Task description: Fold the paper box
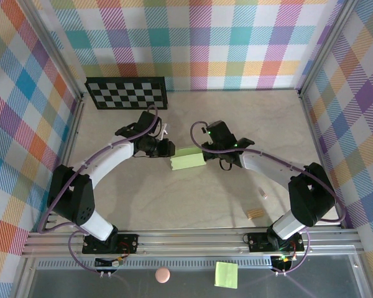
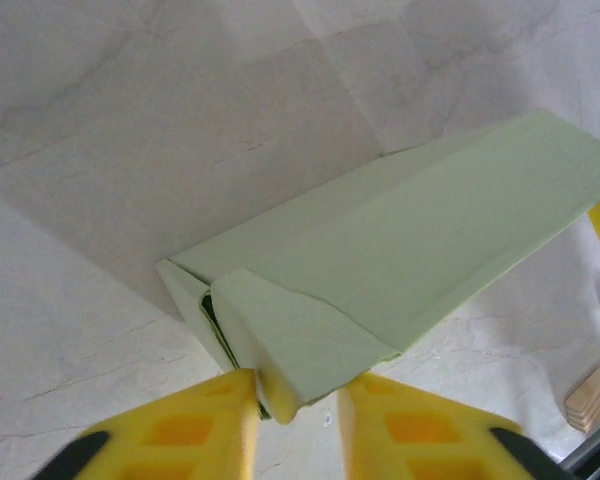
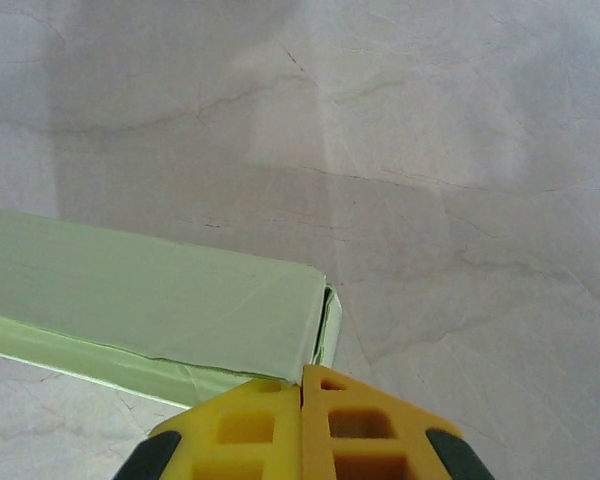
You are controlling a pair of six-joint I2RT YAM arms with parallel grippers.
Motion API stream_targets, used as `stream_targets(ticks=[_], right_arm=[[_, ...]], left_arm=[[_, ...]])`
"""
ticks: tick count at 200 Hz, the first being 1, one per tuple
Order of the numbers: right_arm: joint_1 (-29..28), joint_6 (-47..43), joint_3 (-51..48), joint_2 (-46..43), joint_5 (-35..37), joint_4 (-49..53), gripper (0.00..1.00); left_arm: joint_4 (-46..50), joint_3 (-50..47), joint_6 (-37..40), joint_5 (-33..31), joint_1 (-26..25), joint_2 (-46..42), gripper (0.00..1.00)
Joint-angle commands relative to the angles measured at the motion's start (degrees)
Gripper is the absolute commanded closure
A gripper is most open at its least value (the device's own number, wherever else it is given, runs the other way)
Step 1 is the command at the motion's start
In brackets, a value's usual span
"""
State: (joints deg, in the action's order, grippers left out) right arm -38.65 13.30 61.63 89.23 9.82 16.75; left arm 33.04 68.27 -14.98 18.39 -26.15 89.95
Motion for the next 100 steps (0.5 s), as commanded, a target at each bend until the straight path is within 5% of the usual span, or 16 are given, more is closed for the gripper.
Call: stream_targets(ticks=[1,59,100], right_arm=[[-0.6,0.3,0.4,1.0,-1.5,1.1,1.0],[-0.7,0.1,0.3,0.7,-1.4,1.1,1.0],[-0.8,0.0,0.5,0.7,-1.3,1.4,1.0]], left_arm=[[1.4,-0.7,5.2,-0.6,-0.2,-1.6,0.64],[-1.2,1.3,20.8,-6.1,-0.6,-6.3,0.48],[-10.1,-5.6,45.3,-4.3,-4.8,-9.2,0.44]])
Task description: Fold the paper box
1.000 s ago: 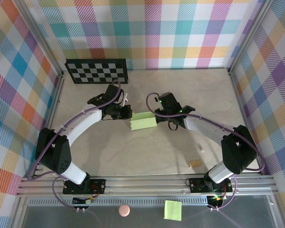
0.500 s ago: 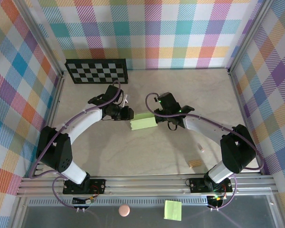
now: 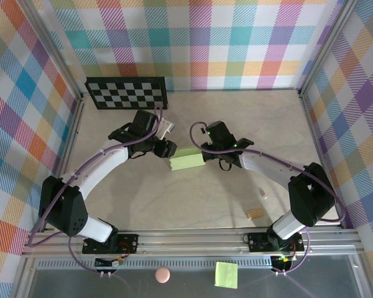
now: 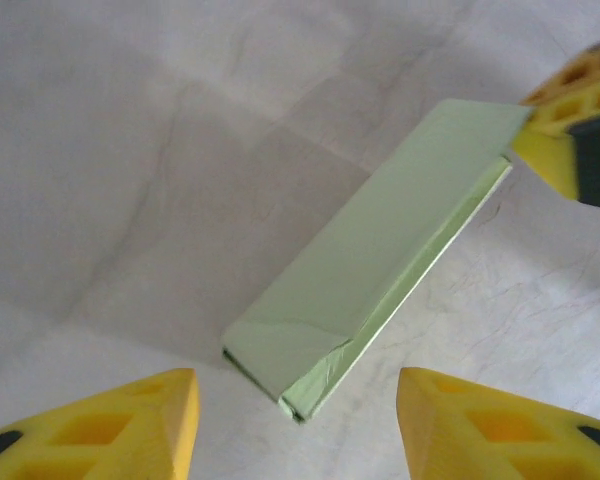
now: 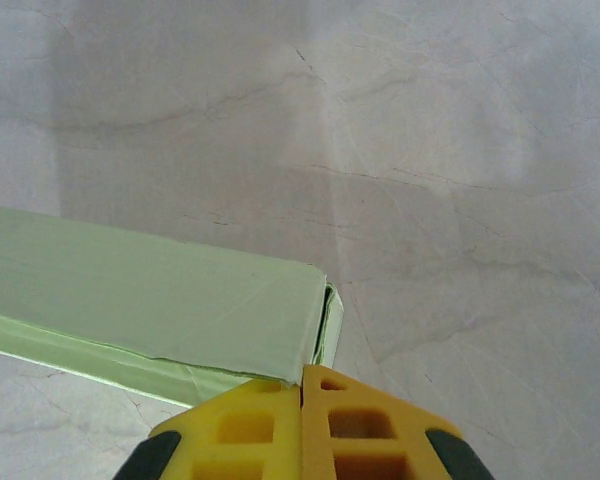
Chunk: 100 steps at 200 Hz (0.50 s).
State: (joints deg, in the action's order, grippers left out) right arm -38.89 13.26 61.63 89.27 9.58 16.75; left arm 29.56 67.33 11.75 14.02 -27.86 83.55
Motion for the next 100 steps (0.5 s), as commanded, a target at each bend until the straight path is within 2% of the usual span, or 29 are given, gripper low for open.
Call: stream_targets(ticks=[1,42,71,100], right_arm=[[-0.5,0.0,0.5,0.6,-1.1,1.4,1.0],[-0.5,-0.3,0.7,0.3,-0.7,1.8,1.0],[-0.5,-0.5,0.7,0.2,-0.8,1.9,1.0],[-0.5,-0.6,0.7,0.1,-0.7,2.0,1.0]], left_arm=[[-7.0,-4.9,19.2,-0.1,-3.3,-2.9,0.44],[-19.8,-12.5,33.4,-0.9,-5.4,-2.9,0.33],[-29.1,-16.7,37.1,-4.1,-5.7,-0.7,0.29],[-31.3,-17.7,40.1,-5.9,-6.0,2.0,0.29]])
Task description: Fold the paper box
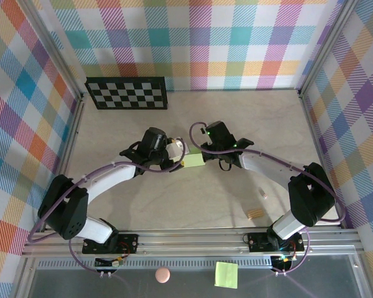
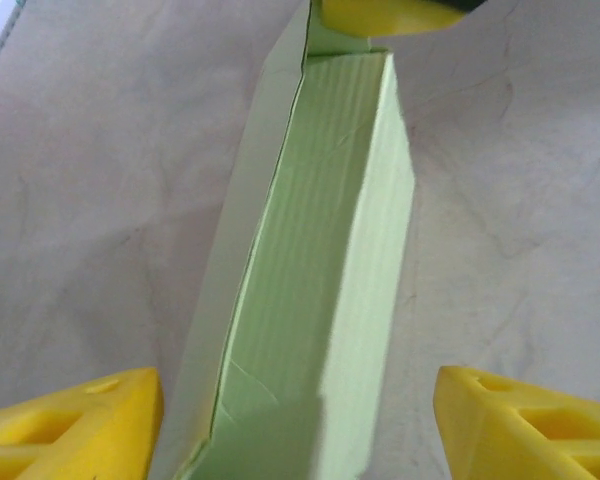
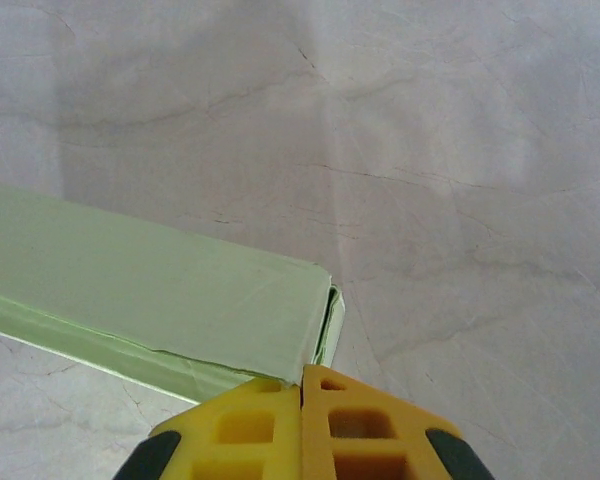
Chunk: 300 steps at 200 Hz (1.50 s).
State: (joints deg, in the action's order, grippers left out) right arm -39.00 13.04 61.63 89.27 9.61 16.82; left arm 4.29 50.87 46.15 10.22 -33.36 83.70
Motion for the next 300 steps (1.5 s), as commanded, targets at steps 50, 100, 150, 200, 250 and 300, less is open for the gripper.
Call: stream_targets(ticks=[50,100,150,200,250,300], right_arm=[[-0.4,-0.4,0.6,0.2,-0.5,1.9,1.0],[-0.4,-0.2,0.6,-0.2,-0.6,2.3,1.0],[-0.4,0.4,1.7,-1.6,-1.0,4.2,0.88],[0.0,1.6,5.8,-2.9,-3.0,6.8,0.69],[1.4,5.8,12.9,1.9,-6.1,12.4,0.76],[3.9,6.4,14.4,6.5,-10.2,14.2,0.89]], left_arm=[[-8.5,-3.7,6.7,-4.0,-0.5,1.7,0.41],[-10.2,-6.2,5.8,-4.8,-0.6,1.3,0.59],[-9.9,-6.6,5.3,-3.4,-0.6,1.9,0.62],[-8.4,-5.8,5.3,-2.5,-0.6,3.4,0.61],[-7.7,-5.2,5.0,-2.0,-0.6,4.2,0.6],[-6.9,-4.6,5.1,-2.0,-0.6,4.6,0.58]])
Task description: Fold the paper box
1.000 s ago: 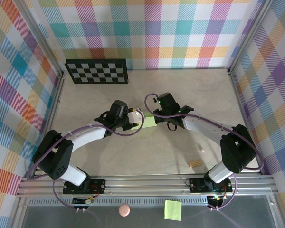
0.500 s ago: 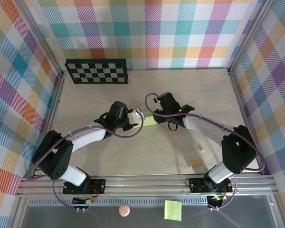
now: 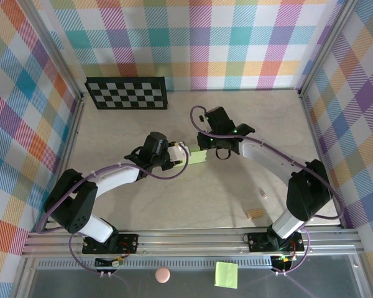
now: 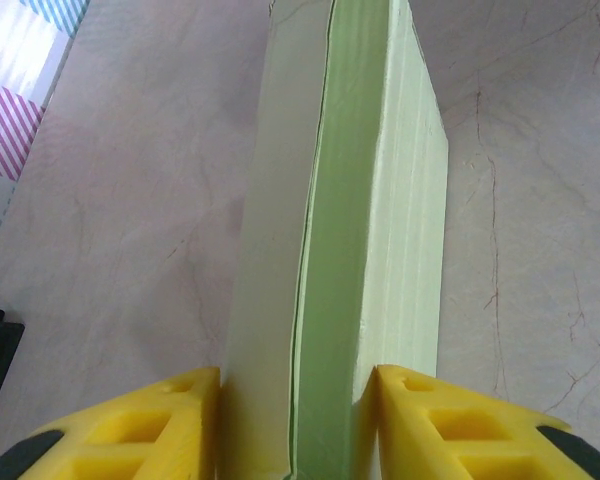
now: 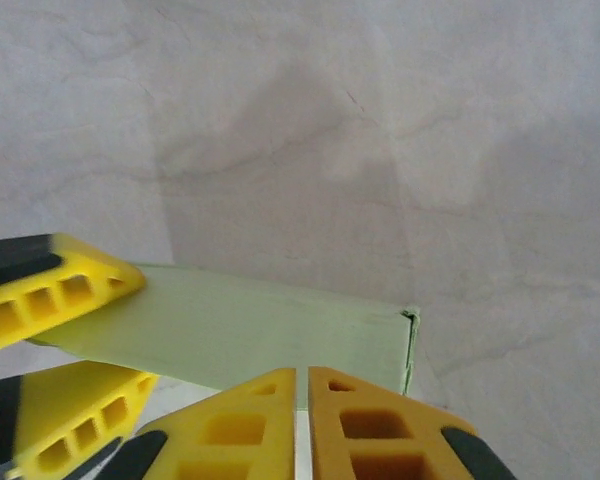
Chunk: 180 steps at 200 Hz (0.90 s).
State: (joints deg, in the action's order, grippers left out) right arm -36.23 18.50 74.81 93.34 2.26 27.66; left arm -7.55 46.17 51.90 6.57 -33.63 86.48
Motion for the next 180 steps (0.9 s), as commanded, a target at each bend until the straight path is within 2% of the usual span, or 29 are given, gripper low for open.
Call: stream_targets(ticks=[1,78,124,156,180], right_arm=[[1.2,0.9,1.3,2.5,-2.8,3.5,0.89],[2.6,0.9,-2.1,6.8,-1.8,3.8,0.93],[2.7,1.6,-3.3,8.2,-1.9,3.1,0.95],[2.7,2.1,-3.6,7.9,-2.2,2.8,0.95],[2.6,2.0,-3.5,7.8,-2.1,2.8,0.95]], left_arm=[[4.9,0.1,-0.7,1.6,-0.3,1.8,0.58],[5.3,0.6,-1.1,2.6,-0.3,1.9,0.56],[4.8,0.6,-3.3,4.6,-0.3,-0.5,0.47],[4.2,0.8,-10.1,6.3,-0.2,-4.6,0.4],[3.4,1.3,-19.7,4.7,-0.1,-8.1,0.36]])
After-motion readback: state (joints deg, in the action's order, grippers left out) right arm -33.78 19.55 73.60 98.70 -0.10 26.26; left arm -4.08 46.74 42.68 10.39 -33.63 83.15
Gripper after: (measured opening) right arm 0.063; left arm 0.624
